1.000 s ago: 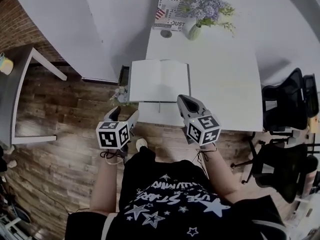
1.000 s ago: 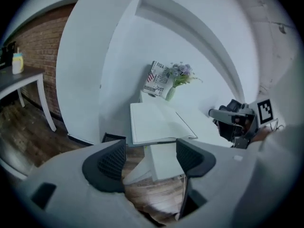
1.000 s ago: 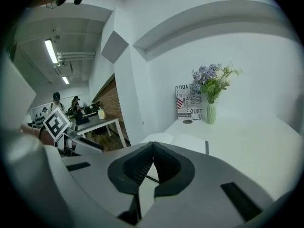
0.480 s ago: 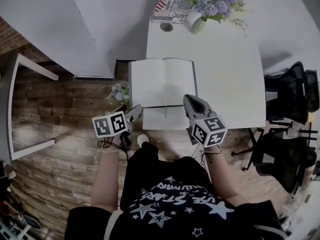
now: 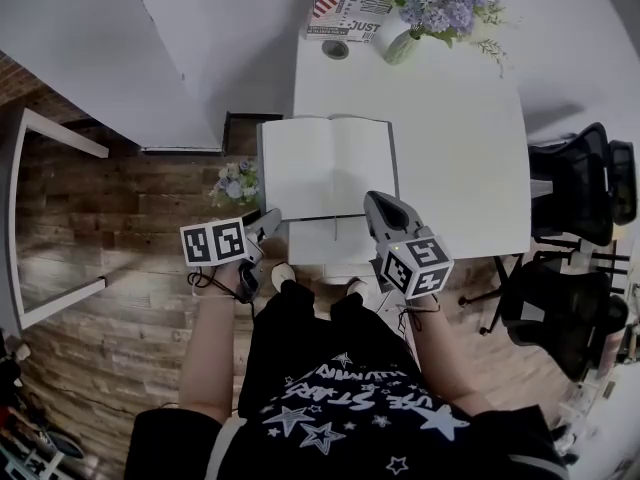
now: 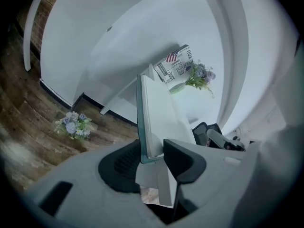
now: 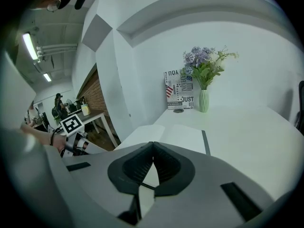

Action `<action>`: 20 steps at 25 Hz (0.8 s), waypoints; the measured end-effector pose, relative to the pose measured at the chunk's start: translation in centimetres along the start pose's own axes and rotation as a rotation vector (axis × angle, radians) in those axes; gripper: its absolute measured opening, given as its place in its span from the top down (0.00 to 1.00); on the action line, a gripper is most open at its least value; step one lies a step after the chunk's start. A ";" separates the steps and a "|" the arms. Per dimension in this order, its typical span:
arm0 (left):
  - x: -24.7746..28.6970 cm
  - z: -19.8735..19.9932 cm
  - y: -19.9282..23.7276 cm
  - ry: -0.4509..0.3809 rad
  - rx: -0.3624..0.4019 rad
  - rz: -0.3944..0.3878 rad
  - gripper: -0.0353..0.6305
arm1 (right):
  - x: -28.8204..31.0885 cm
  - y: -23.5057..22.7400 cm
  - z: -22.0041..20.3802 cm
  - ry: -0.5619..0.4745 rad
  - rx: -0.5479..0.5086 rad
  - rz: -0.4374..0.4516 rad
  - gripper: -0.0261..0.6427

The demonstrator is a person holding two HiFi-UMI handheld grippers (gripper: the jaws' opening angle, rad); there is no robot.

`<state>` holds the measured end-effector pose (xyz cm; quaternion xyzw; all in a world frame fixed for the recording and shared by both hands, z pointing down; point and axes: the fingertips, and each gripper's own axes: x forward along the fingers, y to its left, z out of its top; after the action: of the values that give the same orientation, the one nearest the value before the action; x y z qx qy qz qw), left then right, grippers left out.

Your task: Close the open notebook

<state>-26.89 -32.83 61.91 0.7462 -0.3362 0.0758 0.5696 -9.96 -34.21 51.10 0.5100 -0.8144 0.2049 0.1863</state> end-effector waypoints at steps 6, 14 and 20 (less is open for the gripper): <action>-1.1 0.9 -1.2 -0.028 0.086 0.056 0.82 | 0.1 -0.3 0.6 -0.023 0.009 0.006 0.96; -3.0 2.9 -5.0 -0.084 0.252 0.136 0.84 | -0.2 -0.7 2.6 -0.081 -0.005 0.046 0.96; -3.1 3.3 -8.1 -0.127 0.340 0.204 0.84 | -1.1 -2.2 3.2 -0.107 -0.023 0.086 0.96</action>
<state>-25.41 -33.47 52.81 0.7970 -0.4274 0.1417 0.4025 -7.76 -35.91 48.14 0.4825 -0.8467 0.1759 0.1391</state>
